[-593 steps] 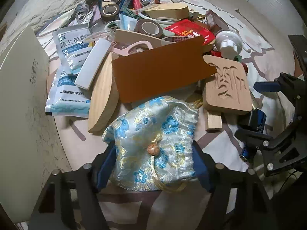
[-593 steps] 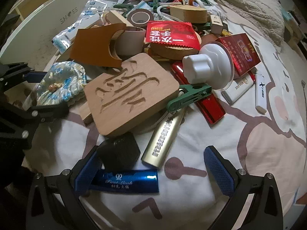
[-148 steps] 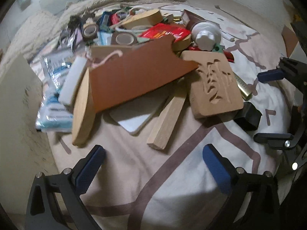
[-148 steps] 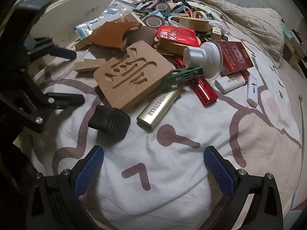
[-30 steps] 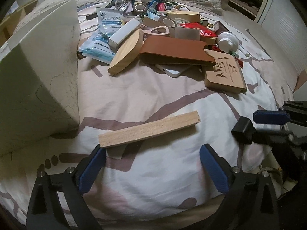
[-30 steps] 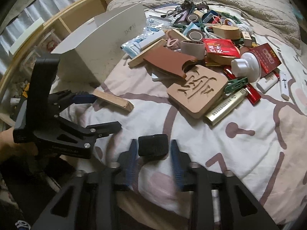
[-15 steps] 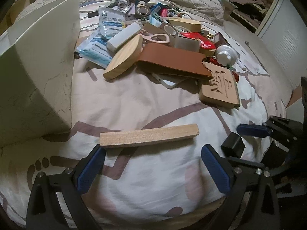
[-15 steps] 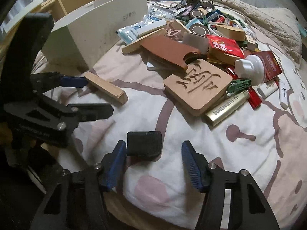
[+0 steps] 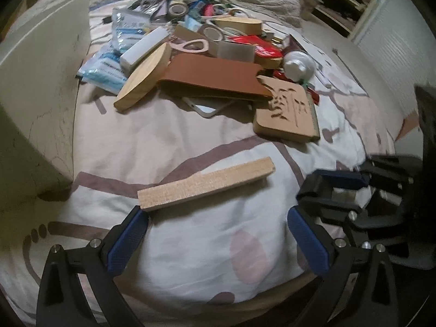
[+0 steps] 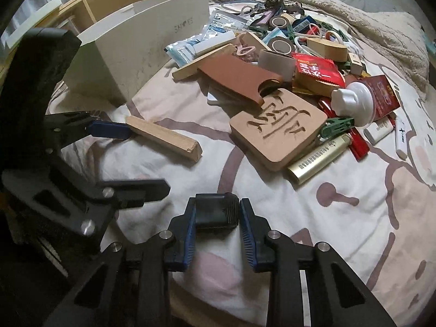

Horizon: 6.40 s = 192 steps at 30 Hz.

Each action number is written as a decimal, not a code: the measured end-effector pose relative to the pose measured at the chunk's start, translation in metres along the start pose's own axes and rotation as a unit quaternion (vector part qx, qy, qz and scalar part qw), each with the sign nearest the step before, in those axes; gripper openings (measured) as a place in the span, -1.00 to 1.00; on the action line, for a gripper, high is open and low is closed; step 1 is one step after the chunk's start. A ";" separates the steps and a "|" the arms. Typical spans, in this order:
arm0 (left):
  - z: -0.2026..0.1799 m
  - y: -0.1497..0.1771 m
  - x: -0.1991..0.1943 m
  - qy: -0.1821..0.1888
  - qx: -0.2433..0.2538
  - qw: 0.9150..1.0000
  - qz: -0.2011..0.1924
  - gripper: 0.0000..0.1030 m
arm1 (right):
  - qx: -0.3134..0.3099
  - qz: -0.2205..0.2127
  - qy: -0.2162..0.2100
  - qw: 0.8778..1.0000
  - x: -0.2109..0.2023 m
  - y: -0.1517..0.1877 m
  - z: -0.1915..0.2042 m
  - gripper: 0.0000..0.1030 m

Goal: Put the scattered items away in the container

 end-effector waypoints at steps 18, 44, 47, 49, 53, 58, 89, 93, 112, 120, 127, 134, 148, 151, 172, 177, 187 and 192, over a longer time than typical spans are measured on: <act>0.003 -0.013 0.011 -0.027 -0.064 0.998 -0.003 0.99 | 0.050 -0.009 0.000 0.999 -0.020 -0.008 -0.029 -0.41; -0.031 -0.043 -0.043 -0.064 0.100 0.988 -0.102 0.94 | 0.092 -0.051 0.002 0.994 -0.048 -0.042 -0.054 -0.41; -0.027 -0.052 -0.055 -0.069 0.100 0.985 -0.120 0.94 | 0.100 -0.062 0.008 0.993 -0.053 -0.049 -0.059 -0.41; -0.024 -0.056 -0.064 -0.072 0.098 0.984 -0.131 0.94 | 0.107 -0.070 0.012 0.992 -0.057 -0.055 -0.064 -0.41; -0.013 -0.064 -0.078 -0.082 0.091 0.981 -0.153 0.94 | 0.117 -0.087 0.018 0.989 -0.065 -0.068 -0.071 -0.41; 0.008 -0.072 -0.093 -0.100 0.073 0.976 -0.178 0.94 | 0.128 -0.104 0.027 0.986 -0.070 -0.083 -0.077 -0.41; 0.141 -0.056 -0.158 -0.195 -0.069 0.949 -0.237 0.94 | 0.112 -0.177 0.034 0.977 -0.055 -0.170 -0.003 -0.41; 0.154 -0.051 -0.158 -0.205 -0.080 0.947 -0.233 0.94 | 0.104 -0.174 0.025 0.979 -0.041 -0.180 0.016 -0.41; 0.215 -0.020 -0.155 -0.243 -0.139 0.939 -0.201 0.94 | 0.061 -0.167 -0.038 0.983 -0.002 -0.203 0.102 -0.41; 0.229 -0.010 -0.150 -0.254 -0.150 0.937 -0.186 0.94 | 0.022 -0.172 -0.046 0.984 0.009 -0.203 0.134 -0.41; 0.235 -0.007 -0.148 -0.256 -0.155 0.937 -0.181 0.94 | -0.038 -0.178 -0.045 0.982 0.020 -0.197 0.164 -0.41; 0.238 -0.007 -0.148 -0.252 -0.159 0.937 -0.181 0.94 | -0.093 -0.175 -0.058 0.978 0.023 -0.190 0.191 -0.41; 0.237 -0.006 -0.145 -0.241 -0.151 0.942 -0.179 0.94 | -0.118 -0.152 -0.072 0.979 0.028 -0.182 0.201 -0.41; 0.237 -0.006 -0.143 -0.236 -0.150 0.944 -0.176 0.94 | -0.121 -0.144 -0.079 0.979 0.029 -0.179 0.202 -0.41; 0.221 -0.011 -0.133 -0.203 -0.132 0.958 -0.151 0.94 | -0.127 -0.150 -0.065 0.978 -0.001 -0.162 0.187 -0.41; 0.214 -0.015 -0.126 -0.196 -0.116 0.965 -0.134 0.94 | -0.128 -0.147 -0.061 0.979 -0.006 -0.157 0.183 -0.41; 0.208 -0.016 -0.115 -0.193 -0.100 0.970 -0.106 0.95 | -0.119 -0.150 -0.054 0.980 -0.010 -0.156 0.175 -0.41; 0.205 -0.016 -0.112 -0.198 -0.089 0.971 -0.099 0.99 | -0.119 -0.149 -0.053 0.980 -0.010 -0.156 0.174 -0.41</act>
Point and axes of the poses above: each gripper's, at about its wrist camera, not at the fingertips, and x roughly the way its jaws point, z to its left, y to its underside, the point moved 2 cm from there along x, roughly the way its jaws point, and after that the axes turned 12 degrees about x, right-handed, at the moved point
